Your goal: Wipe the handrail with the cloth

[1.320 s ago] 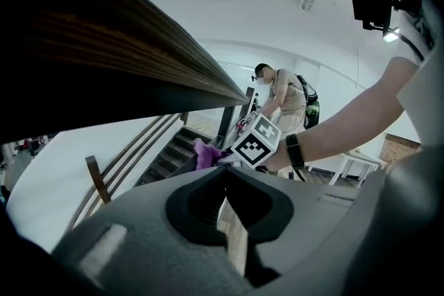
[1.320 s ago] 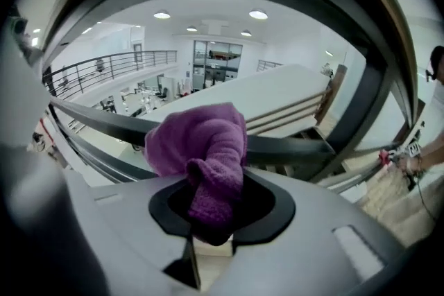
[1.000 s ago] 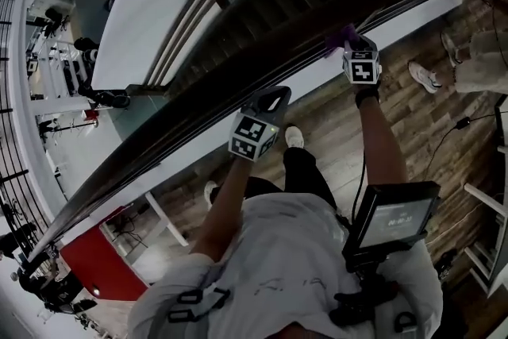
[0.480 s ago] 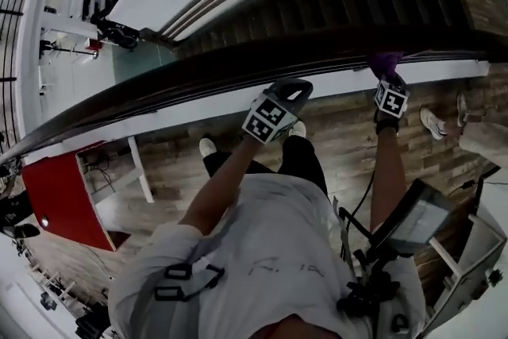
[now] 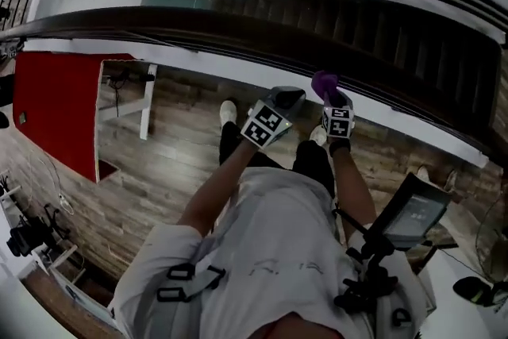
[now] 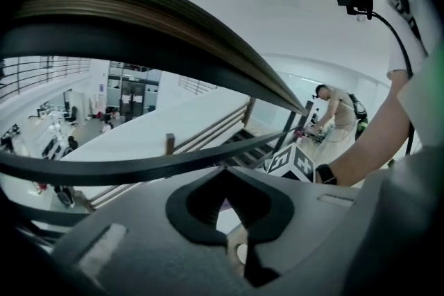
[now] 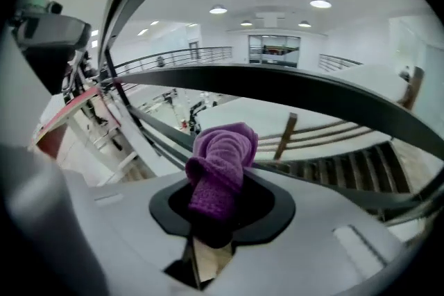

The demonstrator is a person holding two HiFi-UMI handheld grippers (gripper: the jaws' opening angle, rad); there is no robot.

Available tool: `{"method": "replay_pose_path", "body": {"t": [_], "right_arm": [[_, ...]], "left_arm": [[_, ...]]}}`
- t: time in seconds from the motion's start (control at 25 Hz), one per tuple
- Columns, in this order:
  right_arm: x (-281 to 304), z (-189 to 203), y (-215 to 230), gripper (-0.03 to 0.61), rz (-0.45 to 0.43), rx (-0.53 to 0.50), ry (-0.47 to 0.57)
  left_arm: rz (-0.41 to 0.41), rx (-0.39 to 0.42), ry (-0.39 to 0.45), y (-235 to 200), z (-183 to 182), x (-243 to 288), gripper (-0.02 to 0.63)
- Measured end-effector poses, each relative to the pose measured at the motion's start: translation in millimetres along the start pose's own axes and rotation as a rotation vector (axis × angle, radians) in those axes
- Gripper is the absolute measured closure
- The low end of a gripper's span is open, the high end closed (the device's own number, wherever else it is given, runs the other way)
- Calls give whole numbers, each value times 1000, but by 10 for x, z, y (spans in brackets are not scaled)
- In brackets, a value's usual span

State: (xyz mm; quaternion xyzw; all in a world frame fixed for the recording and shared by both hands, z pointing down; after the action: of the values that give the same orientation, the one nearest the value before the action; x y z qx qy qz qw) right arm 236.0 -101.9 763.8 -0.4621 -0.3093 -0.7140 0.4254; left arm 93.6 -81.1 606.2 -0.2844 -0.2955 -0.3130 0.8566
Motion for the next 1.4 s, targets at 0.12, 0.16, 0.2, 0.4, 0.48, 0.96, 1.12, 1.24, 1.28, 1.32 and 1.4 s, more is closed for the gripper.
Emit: {"method": "replay_pose_path", "body": {"t": [0.12, 0.16, 0.2, 0.4, 0.48, 0.96, 1.12, 1.24, 1.28, 1.32, 1.4], "right_arm": [[293, -515, -899, 488, -83, -190, 31], [388, -669, -1179, 488, -106, -240, 40], [469, -817, -1452, 488, -128, -285, 44], [848, -1393, -2727, 487, -216, -482, 53], [1008, -1605, -3180, 488, -230, -548, 76], [1789, -2701, -5013, 489, -279, -728, 172], [2027, -2887, -5326, 488, -262, -770, 123], [2167, -2899, -5326, 489, -242, -781, 67], [2204, -2886, -5311, 489, -232, -796, 63], [2222, -2881, -5303, 489, -228, -811, 64], [2221, -2887, -5284, 489, -232, -831, 68]], "left_arm": [[-106, -84, 25, -574, 366, -460, 614], [-138, -116, 36, -768, 490, -624, 613], [-172, -150, 45, -962, 617, -790, 614], [-327, -339, 105, -1750, 1313, -1616, 614], [-381, -391, 124, -1997, 1560, -1914, 614], [-493, -523, 163, -2804, 2167, -2679, 613], [-499, -554, 174, -2936, 2288, -2759, 614], [-494, -581, 164, -2960, 2363, -2744, 614], [-492, -586, 162, -2967, 2383, -2732, 614], [-492, -586, 162, -2980, 2399, -2721, 614], [-488, -581, 161, -3000, 2423, -2687, 614]]}}
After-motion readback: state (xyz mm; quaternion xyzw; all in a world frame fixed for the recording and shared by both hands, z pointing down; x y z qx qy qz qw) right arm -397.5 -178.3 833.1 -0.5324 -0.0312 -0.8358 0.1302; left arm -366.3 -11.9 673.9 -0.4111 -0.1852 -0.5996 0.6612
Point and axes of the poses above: the fingertips, and each gripper's own axes: x forward along the fingers, y to its right, z out of its underside, the point moved 3 cm from there along -x, backward along the fingers, and after that the axes turned 15 degrees about -y, right-handed, at the moved point
